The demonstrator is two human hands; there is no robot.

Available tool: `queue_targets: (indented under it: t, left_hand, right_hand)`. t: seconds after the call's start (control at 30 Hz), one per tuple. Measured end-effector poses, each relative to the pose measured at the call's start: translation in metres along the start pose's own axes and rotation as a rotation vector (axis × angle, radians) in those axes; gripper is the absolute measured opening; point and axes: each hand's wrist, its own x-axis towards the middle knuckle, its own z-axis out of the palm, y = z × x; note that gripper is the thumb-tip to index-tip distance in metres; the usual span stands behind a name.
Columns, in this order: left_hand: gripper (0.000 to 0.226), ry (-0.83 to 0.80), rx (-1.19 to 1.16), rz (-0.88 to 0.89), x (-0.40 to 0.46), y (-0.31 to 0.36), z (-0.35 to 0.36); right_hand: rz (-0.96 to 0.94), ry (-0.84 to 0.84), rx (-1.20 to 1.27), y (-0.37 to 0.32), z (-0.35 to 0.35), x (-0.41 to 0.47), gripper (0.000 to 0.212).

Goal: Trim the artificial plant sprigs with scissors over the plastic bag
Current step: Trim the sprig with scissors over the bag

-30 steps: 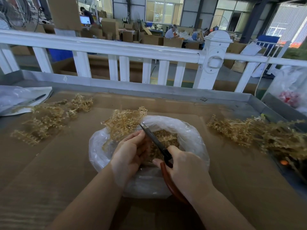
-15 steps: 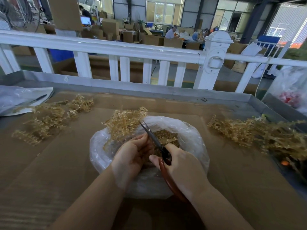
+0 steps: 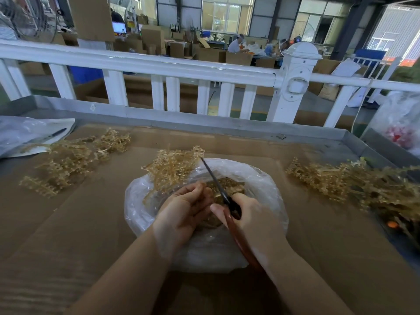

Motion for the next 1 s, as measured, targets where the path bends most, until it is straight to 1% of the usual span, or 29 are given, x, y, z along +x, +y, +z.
queue_targets:
  t: [0.1, 0.23, 0.4, 0.47, 0.5, 0.67, 0.8, 0.9, 1.0]
  left_hand:
    - [0.013, -0.012, -0.044, 0.073, -0.001, 0.001, 0.002]
    - [0.012, -0.069, -0.093, 0.138, -0.004, 0.005, 0.006]
    - [0.015, -0.123, -0.104, 0.201, -0.007, 0.006, 0.007]
    - [0.009, -0.151, -0.091, 0.23, -0.008, 0.005, 0.006]
    - [0.004, -0.171, -0.079, 0.242, -0.009, 0.004, 0.007]
    - [0.009, -0.227, 0.005, 0.289, -0.013, -0.001, 0.009]
    - [0.005, -0.231, -0.07, 0.222, -0.014, -0.001, 0.011]
    - [0.015, -0.182, -0.155, 0.161, -0.011, 0.003, 0.01]
    - [0.021, -0.137, -0.2, 0.155, -0.008, 0.009, 0.01]
  right_hand:
    - [0.054, 0.045, 0.157, 0.003, -0.008, 0.002, 0.027]
    - [0.1, 0.047, 0.258, 0.008, -0.013, 0.002, 0.006]
    - [0.131, 0.143, 0.327, 0.008, -0.014, 0.0, 0.014]
    - [0.153, 0.174, 0.405, 0.007, -0.015, 0.0, 0.018]
    - [0.164, 0.184, 0.449, 0.006, -0.015, 0.0, 0.017]
    - [0.208, 0.182, 0.611, 0.002, -0.014, 0.002, 0.017]
    - [0.194, 0.157, 0.594, 0.003, -0.013, 0.003, 0.021]
    - [0.105, 0.105, 0.509, 0.004, -0.015, 0.001, 0.027]
    - [0.011, 0.069, 0.418, 0.003, -0.016, 0.0, 0.032]
